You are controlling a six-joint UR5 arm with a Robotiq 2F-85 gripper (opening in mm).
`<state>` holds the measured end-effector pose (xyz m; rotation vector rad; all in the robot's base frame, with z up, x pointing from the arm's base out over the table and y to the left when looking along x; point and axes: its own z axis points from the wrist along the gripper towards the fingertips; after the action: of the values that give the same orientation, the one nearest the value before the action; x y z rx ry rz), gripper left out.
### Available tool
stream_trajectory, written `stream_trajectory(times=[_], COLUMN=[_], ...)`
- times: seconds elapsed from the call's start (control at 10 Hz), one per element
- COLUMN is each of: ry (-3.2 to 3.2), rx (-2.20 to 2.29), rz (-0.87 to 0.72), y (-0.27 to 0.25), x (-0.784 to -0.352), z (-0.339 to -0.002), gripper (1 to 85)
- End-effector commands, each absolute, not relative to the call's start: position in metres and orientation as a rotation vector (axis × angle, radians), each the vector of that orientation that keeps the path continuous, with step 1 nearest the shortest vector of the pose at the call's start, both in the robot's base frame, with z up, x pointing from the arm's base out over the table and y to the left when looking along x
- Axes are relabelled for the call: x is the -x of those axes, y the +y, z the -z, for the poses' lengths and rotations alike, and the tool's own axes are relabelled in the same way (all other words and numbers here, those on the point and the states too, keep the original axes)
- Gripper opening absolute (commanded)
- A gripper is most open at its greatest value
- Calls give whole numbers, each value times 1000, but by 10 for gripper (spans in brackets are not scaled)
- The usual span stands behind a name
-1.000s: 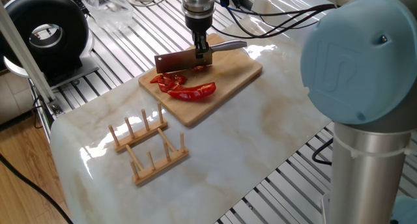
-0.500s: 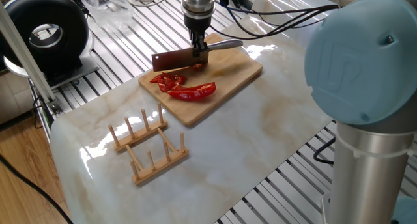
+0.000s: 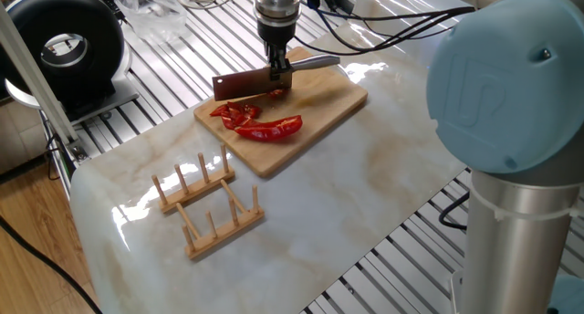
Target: Chop the chili peppers
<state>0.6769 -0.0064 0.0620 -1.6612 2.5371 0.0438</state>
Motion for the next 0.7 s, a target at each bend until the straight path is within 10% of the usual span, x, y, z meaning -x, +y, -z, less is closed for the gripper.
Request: stream_trajectory(times=[0.0,0.6], ry=[2508,2568], rx=[1631,1649], rz=[-110,-40], y=[8,-5], x=[-682,-677], z=[-63,-72], gripper=[13,13])
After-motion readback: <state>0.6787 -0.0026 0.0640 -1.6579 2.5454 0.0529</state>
